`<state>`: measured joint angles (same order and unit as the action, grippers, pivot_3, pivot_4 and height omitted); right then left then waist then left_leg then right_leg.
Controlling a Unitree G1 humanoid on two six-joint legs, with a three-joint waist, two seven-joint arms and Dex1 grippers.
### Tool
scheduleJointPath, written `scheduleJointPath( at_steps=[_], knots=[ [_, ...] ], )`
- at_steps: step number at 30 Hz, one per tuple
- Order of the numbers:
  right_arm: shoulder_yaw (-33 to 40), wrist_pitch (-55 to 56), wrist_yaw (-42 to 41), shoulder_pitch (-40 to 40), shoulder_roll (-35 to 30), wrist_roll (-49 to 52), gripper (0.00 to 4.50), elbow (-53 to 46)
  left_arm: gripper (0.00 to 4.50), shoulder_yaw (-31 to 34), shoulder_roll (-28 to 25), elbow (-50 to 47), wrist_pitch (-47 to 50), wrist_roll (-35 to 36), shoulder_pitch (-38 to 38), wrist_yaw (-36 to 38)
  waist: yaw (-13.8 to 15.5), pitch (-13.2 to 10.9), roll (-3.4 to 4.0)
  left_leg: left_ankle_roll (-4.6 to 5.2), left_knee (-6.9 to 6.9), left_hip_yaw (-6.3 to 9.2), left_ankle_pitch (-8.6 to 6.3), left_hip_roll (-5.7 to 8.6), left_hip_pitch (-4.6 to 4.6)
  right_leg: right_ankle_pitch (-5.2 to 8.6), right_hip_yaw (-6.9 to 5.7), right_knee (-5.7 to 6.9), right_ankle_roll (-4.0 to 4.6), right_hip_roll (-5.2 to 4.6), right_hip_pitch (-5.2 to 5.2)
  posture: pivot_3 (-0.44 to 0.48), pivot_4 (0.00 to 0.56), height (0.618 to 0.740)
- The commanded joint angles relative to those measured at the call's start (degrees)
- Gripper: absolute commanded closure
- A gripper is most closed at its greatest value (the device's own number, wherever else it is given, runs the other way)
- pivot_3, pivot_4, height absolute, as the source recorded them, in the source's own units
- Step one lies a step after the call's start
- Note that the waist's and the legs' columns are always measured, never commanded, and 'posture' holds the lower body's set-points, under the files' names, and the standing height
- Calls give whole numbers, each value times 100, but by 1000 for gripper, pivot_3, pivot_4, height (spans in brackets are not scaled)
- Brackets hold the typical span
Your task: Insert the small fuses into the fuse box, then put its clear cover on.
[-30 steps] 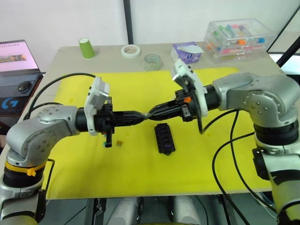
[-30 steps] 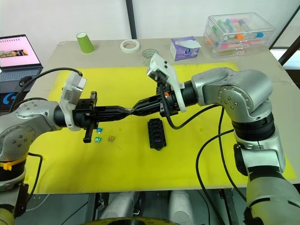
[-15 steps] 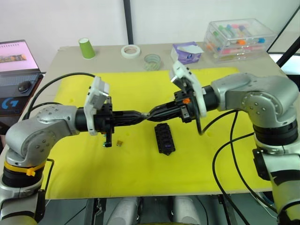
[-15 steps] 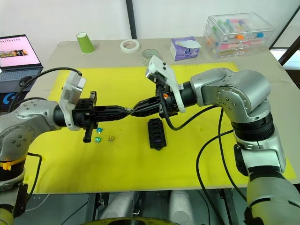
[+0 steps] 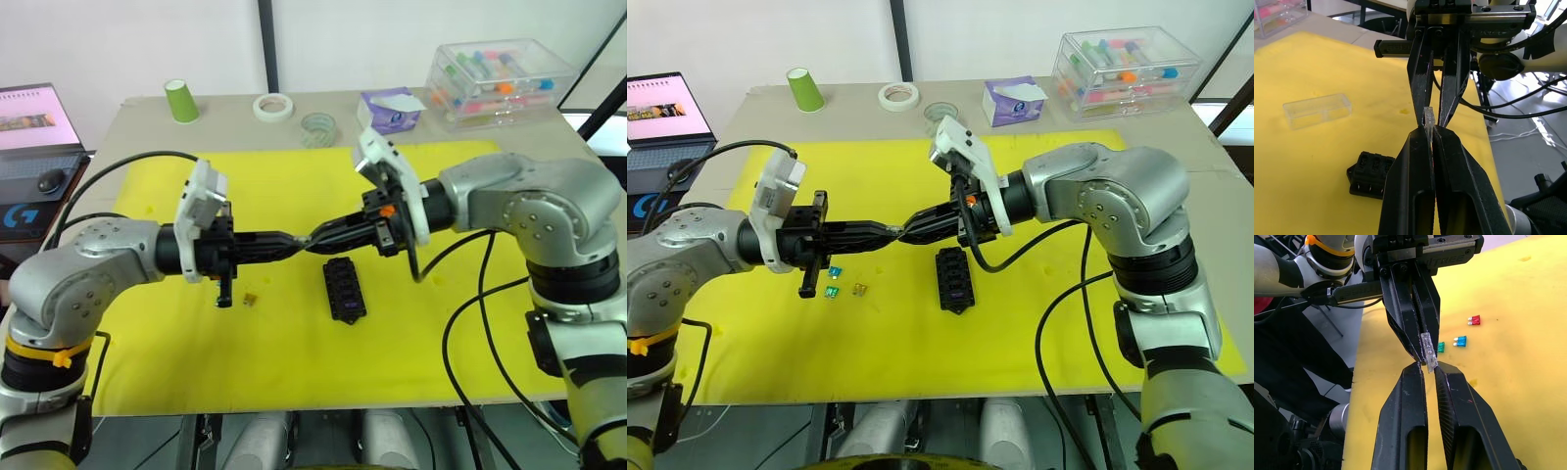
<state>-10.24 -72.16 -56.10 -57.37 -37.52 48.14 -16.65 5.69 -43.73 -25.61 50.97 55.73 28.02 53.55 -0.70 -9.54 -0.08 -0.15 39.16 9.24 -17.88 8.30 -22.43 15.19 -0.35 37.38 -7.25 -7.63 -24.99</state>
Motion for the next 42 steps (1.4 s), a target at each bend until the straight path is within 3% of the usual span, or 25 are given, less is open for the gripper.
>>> scheduleJointPath(
  at_steps=[1, 30, 33, 42],
  knots=[
    [175, 102, 25, -117, 34, 45, 4130, -60, 4500, 60, -50, -145, 0, 145, 65, 68, 0, 0, 0, 0, 0, 0, 0, 0, 0, 0, 0, 0, 0, 0, 0, 0, 150, 740],
    [177, 55, 58, -103, 107, 181, 4130, -114, 4500, 53, -111, -213, 208, 317, 66, 80, -2, 0, 0, 0, 0, 0, 0, 0, 0, 0, 0, 0, 0, 0, 0, 0, 150, 740],
    [188, 43, 60, -100, 115, 229, 4496, -143, 4500, 37, -100, -211, 196, 289, 63, 62, -2, 0, 0, 0, 0, 0, 0, 0, 0, 0, 0, 0, 0, 0, 0, 0, 150, 740],
    [199, 8, 59, -159, 95, 314, 4496, -171, 4500, -7, -72, -211, 96, 133, 48, 0, -1, 0, 0, 0, 0, 0, 0, 0, 0, 0, 0, 0, 0, 0, 0, 0, 150, 740]
  ],
)
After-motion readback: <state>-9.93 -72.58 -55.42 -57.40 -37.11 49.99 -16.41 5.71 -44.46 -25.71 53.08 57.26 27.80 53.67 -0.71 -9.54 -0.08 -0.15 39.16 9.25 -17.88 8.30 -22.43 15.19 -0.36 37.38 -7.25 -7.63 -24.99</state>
